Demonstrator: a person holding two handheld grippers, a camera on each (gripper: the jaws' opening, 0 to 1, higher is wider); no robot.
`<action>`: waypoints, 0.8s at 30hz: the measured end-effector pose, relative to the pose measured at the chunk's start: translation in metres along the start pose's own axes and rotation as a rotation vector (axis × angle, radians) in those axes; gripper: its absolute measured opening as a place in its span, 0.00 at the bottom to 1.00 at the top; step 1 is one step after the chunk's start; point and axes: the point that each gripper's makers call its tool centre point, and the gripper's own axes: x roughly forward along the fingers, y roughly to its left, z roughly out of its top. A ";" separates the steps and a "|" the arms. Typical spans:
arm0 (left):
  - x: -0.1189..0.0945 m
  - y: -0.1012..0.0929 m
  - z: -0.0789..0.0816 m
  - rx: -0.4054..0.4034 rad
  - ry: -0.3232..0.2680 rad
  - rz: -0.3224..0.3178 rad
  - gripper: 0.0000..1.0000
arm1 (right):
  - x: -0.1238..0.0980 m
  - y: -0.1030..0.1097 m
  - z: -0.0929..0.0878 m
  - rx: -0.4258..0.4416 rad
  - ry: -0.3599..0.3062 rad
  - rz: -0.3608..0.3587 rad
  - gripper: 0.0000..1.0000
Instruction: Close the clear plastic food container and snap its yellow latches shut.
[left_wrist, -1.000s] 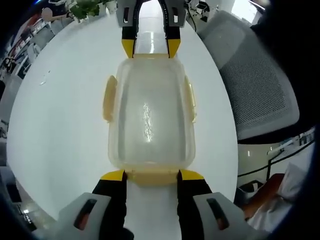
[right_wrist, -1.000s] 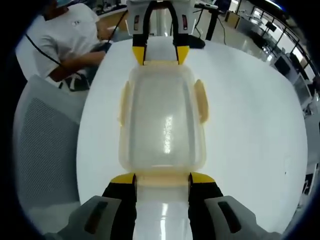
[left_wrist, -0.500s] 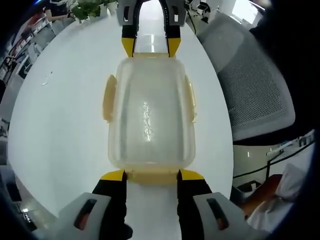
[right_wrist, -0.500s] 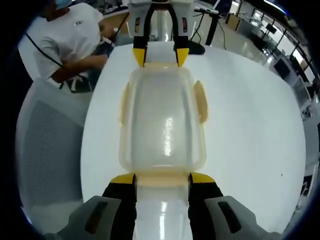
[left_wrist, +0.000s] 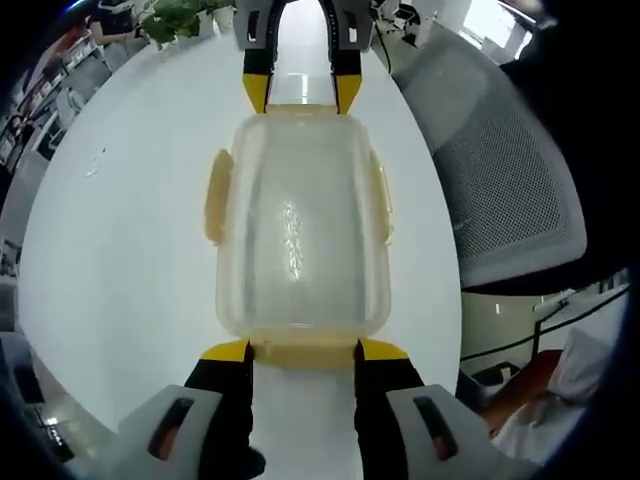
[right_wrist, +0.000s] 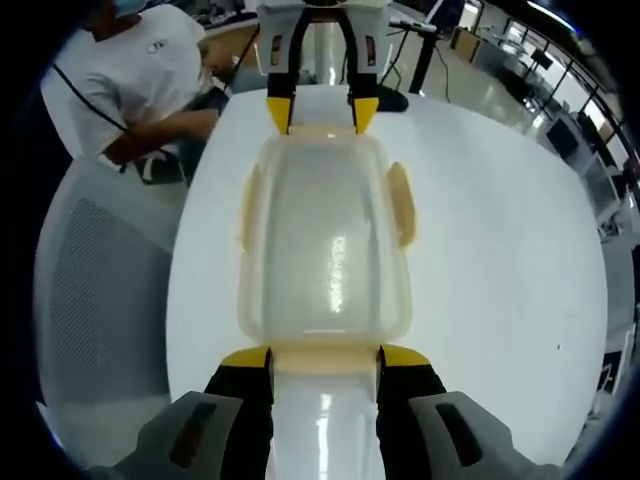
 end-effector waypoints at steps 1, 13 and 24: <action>-0.001 0.000 0.001 -0.001 -0.003 0.004 0.38 | 0.000 -0.001 0.000 0.001 0.000 0.000 0.38; -0.003 0.001 0.011 -0.007 -0.008 0.010 0.38 | -0.007 -0.002 -0.008 -0.005 0.006 -0.006 0.38; -0.002 0.000 0.027 -0.014 -0.016 0.013 0.38 | -0.015 -0.003 -0.022 -0.015 0.008 -0.014 0.38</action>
